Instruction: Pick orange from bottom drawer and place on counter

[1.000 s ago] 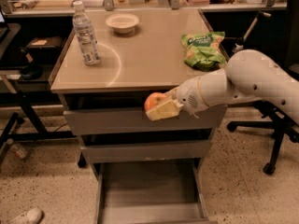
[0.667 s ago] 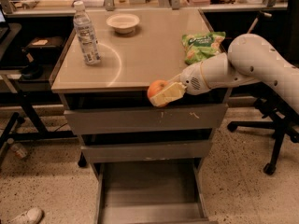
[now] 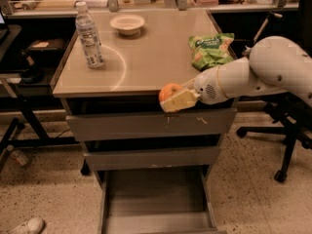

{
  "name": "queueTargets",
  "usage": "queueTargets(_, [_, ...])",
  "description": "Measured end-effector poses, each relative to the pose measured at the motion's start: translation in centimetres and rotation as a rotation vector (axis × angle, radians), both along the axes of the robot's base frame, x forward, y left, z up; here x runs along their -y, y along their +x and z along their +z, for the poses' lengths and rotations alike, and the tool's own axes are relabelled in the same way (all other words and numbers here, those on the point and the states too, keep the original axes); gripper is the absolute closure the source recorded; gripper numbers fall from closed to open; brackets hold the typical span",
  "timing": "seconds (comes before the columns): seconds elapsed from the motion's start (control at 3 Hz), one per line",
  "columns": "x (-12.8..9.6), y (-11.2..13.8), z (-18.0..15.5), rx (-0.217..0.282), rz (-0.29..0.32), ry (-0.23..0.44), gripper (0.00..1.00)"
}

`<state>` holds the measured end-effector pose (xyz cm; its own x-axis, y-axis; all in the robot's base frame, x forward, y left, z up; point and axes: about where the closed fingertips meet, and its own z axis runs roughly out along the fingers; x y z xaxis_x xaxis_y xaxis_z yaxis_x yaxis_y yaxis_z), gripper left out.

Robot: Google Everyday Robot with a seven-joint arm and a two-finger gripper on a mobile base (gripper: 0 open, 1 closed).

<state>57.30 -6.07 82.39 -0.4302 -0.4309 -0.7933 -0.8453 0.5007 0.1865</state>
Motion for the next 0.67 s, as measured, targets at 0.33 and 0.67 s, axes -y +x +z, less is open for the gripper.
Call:
queueTargets(0.33, [1.0,-0.8,2.3,0.038,-0.032,-0.020,1.00])
queueTargets(0.67, [1.7,0.9,3.8,0.055,-0.044,-0.037,1.00])
